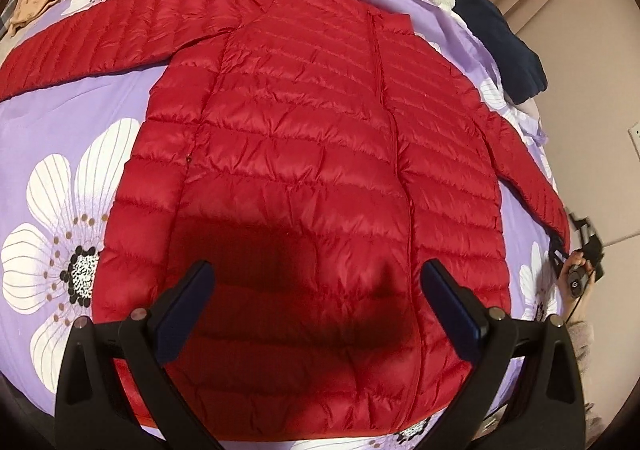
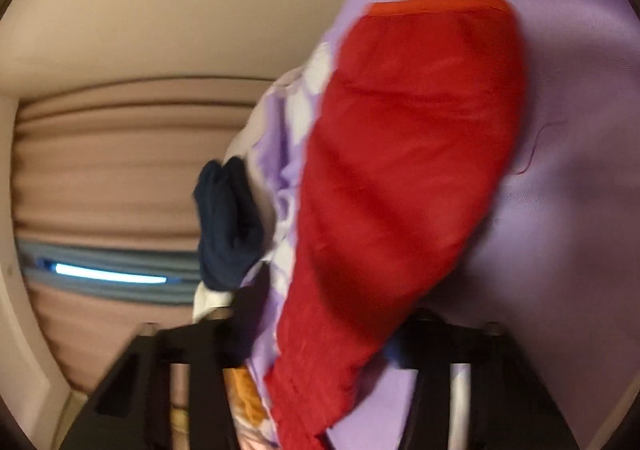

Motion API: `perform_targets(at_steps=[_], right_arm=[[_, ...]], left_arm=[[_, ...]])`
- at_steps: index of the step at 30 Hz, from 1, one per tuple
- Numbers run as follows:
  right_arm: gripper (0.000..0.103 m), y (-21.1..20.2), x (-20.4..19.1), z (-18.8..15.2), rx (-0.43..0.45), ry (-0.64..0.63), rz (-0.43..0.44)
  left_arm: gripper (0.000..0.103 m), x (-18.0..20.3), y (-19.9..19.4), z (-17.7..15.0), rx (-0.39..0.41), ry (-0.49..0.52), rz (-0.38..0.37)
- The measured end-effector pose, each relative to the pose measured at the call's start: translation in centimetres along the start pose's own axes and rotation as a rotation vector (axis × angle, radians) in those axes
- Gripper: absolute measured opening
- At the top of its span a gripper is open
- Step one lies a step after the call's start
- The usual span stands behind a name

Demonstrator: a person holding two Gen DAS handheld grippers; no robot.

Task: Fold large clothes
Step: 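Grasp the cuff of the sleeve nearest the right tool with the right tool, then fold the held sleeve across the jacket body with the right tool, then release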

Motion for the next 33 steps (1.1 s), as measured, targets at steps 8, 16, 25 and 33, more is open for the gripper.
perform_targets(at_steps=[8,16,25,33], right_arm=[[0.012,-2.8,-6.3,-0.8,0.024,-0.321,-0.016],[0.012,-6.6,-21.1,-14.3,-0.061,-0.954,0.134],[0.012,0.6,-24.4,-36.7,-0.205,-1.644,0.135],[0.012,3.4,-14.9,-48.4,-0.309,-2.287,0.041]], left_arm=[[0.101,-1.9,-0.2,0.3,0.005,-0.051,0.033],[0.102,-3.6,-1.4,0.1,0.028,-0.117,-0.005],[0.102,-7.8,-3.2,0.0,0.068,-0.206,0.01],[0.102,-10.9,-3.9,-0.1,0.1,-0.272,0.031]])
Point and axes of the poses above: each gripper's, at about its wrist camera, not at the fingertips, and y roughly the way its jaws point, x to its right, z to its top, the point moved 4 cm from there along y, roughly the way its jaws point, and after that the axes turned 14 degrees about x, right-handed, at the moved point
